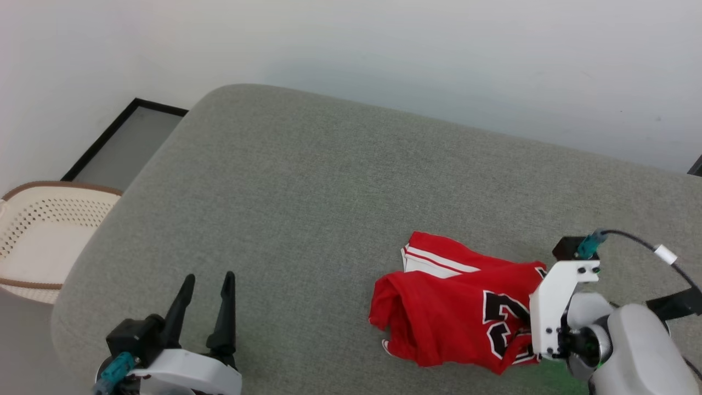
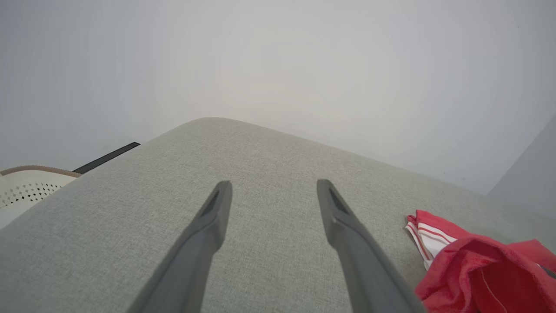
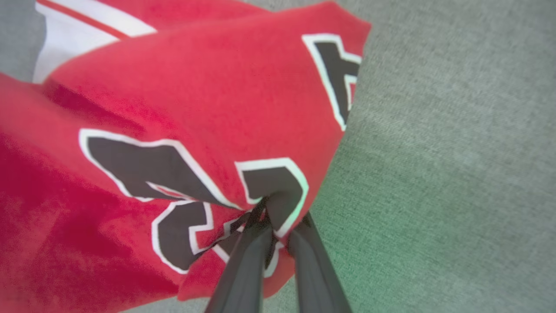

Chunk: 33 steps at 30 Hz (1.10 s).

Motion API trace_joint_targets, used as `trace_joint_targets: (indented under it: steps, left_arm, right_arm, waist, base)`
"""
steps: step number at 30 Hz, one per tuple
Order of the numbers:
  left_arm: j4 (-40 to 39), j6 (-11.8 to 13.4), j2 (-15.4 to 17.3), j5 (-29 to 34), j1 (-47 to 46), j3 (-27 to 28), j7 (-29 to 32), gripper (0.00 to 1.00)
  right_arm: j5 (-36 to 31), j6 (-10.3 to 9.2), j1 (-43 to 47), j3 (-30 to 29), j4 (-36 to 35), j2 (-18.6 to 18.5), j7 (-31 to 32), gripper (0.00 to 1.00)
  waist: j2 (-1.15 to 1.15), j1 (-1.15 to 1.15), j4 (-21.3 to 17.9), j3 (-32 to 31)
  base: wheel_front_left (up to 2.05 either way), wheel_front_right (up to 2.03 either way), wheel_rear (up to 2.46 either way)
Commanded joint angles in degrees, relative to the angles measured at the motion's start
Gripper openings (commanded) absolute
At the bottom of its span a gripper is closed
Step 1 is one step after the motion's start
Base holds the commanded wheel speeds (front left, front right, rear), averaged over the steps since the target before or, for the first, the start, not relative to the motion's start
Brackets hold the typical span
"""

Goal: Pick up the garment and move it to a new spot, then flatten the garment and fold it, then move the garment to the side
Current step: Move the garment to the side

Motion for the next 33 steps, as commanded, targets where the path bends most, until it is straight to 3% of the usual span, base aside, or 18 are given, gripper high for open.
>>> trace_joint_targets:
  steps: [1, 7, 18, 33]
  left_arm:
    - [0.1, -0.2, 0.0, -0.4, -0.4, -0.2, 0.0, 1.0]
    - [0.1, -0.2, 0.4, -0.4, -0.4, -0.4, 0.0, 1.0]
    - [0.3, -0.2, 1.1, -0.4, -1.1, -2.6, 0.0, 1.0]
    - [-1.4, -0.1, 2.5, -0.8, -5.4, -6.0, 0.0, 1.0]
  right_arm:
    - [0.8, -0.07, -1.2, -0.7, -0.1, -0.1, -0.2, 0.0]
    - [3.3, -0.07, -2.5, -2.5, 0.1, -2.3, -0.5, 0.0]
    - [5.8, -0.07, -4.0, -2.3, 1.3, -10.4, -2.9, 0.0]
    - [9.5, -0.07, -9.6, -1.8, 3.9, -22.6, -7.4, 0.0]
  waist:
    - [0.0, 0.0, 0.0, 0.0]
    - [0.0, 0.0, -0.3, 0.0]
    - [0.0, 0.0, -1.2, 0.4]
    - [0.0, 0.0, -6.8, 6.4]
  base:
    - [0.0, 0.0, 0.0]
    - [0.0, 0.0, 0.0]
    - [0.0, 0.0, 0.0]
    - [0.0, 0.0, 0.0]
